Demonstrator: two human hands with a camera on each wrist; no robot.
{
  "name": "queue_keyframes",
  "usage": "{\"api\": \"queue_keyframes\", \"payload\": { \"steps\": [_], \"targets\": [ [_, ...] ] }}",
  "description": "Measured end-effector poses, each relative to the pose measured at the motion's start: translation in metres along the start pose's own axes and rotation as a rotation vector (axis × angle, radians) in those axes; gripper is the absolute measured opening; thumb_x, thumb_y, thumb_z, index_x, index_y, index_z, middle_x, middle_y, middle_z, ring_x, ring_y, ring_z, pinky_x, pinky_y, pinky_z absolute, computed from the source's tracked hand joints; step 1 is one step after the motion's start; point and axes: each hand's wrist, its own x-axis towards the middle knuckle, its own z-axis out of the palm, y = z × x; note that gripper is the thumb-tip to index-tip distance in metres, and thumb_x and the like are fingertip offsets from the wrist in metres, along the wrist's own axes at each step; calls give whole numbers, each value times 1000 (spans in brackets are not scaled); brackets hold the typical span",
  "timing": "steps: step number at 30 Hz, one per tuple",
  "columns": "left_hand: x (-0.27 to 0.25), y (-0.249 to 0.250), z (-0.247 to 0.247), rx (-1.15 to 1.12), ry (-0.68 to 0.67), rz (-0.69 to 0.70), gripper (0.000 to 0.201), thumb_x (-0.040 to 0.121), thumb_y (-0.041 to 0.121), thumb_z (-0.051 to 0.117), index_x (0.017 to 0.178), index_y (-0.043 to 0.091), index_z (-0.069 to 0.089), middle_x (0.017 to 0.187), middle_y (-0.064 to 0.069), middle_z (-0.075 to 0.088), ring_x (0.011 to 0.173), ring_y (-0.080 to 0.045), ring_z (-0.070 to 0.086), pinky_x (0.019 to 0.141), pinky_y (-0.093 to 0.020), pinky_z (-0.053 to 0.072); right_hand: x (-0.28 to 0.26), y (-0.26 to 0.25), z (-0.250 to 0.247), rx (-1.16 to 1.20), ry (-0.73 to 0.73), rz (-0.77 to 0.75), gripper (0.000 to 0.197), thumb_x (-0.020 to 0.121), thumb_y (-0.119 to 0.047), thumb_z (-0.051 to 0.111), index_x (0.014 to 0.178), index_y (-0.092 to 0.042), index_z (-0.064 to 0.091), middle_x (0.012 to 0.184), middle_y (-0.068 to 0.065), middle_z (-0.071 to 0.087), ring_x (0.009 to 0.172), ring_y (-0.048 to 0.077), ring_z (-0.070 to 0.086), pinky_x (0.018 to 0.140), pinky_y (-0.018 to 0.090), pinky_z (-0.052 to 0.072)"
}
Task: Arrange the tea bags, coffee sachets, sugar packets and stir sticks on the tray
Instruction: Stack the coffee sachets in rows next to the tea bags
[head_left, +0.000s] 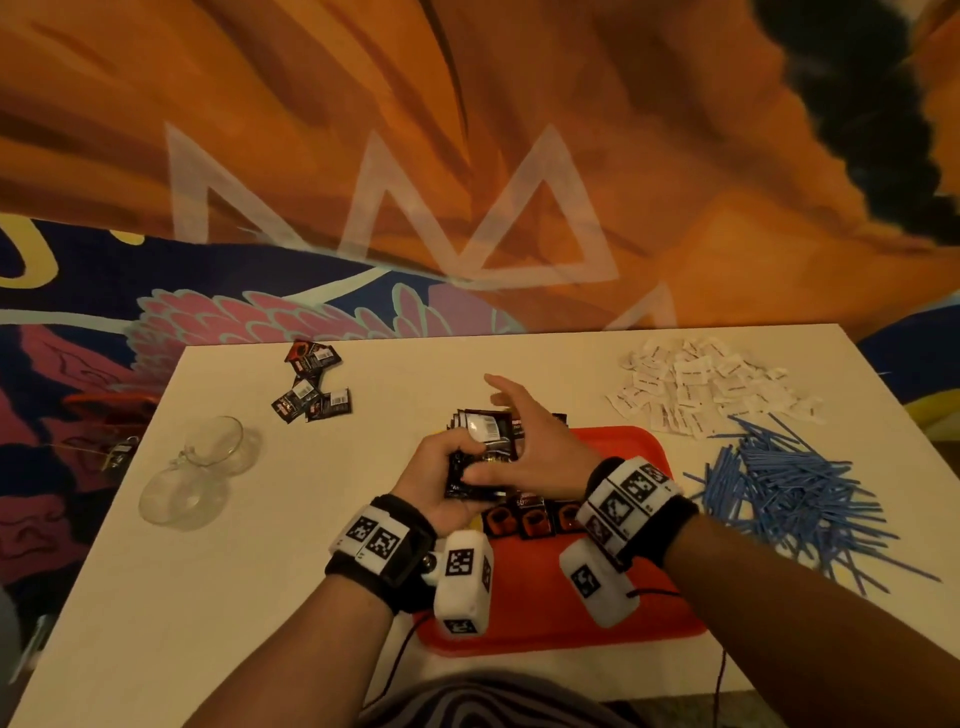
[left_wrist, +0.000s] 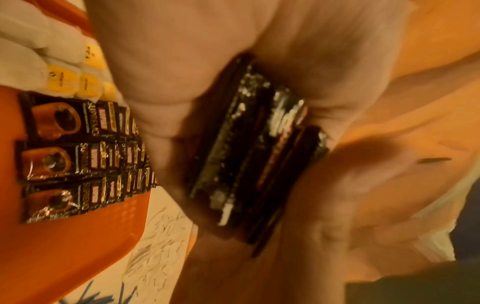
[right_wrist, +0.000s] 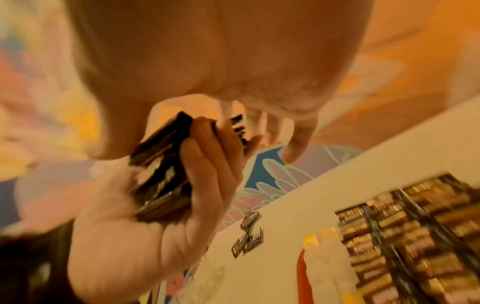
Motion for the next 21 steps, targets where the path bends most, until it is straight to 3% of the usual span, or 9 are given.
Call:
{"api": "queue_keyframes", "payload": {
  "steps": [2,4,6,8,11,13,15,18,21],
  "targets": [
    [3,2,-5,0,-2,19,35,62,9,55,95,1,64,81,-13,66,68,-24,65,59,-31,56,0,11,-3,194,119,139,101,60,-59,83,143,-35,30,131,-2,50,117,14,54,99,38,49],
    [4,2,-5,36,-4,44,38,67,9,56,103,-2,63,89,-16,67,71,-24,67,59,-29,57,-1,24,-4,288,160,243,86,55,-64,83,126,-30,49,109,-3,64,99,15,64,89,39,54],
    [7,-1,-3,96,13,84,43,71,9,60,112,-4,61,97,-19,67,77,-25,69,62,-31,58,-1,33,-4,375,166,269,52,64,-48,85,104,-23,61,90,-1,68,82,15,66,75,36,56],
    [12,-6,-2,140,46,131,45,73,9,66,116,-6,62,100,-21,69,81,-27,71,63,-32,58,-3,34,-5,449,180,266,27,76,-27,83,93,-17,64,83,2,66,69,14,63,62,29,51],
    [16,-15,1,140,60,168,48,79,12,70,123,-3,63,114,-25,68,98,-35,69,75,-38,59,-7,38,-11,500,174,268,18,78,-16,80,87,-10,65,82,9,68,60,14,59,52,25,45],
    [18,-19,4,91,62,165,47,84,14,68,128,-1,61,121,-25,66,105,-36,67,78,-41,59,-9,44,-17,515,208,292,30,69,-25,86,87,-10,67,90,13,71,68,22,65,59,32,53],
    [22,-21,3,18,110,181,39,88,6,62,128,2,60,110,-21,70,92,-32,70,70,-40,60,-12,47,-25,483,302,288,39,61,-31,88,88,-11,69,92,12,74,81,29,71,76,43,58],
    [26,-24,-1,-52,151,195,53,87,-15,48,123,22,59,89,-13,67,68,-23,65,62,-38,57,-20,43,-36,430,425,174,14,74,-11,82,80,-18,72,84,4,75,73,17,71,70,30,58],
    [23,-29,10,-13,180,120,27,89,-3,56,110,11,64,78,-13,66,64,-23,63,59,-36,58,-29,37,-38,346,363,-34,31,75,12,72,79,-18,75,94,-1,74,84,2,69,80,17,55]
  ]
}}
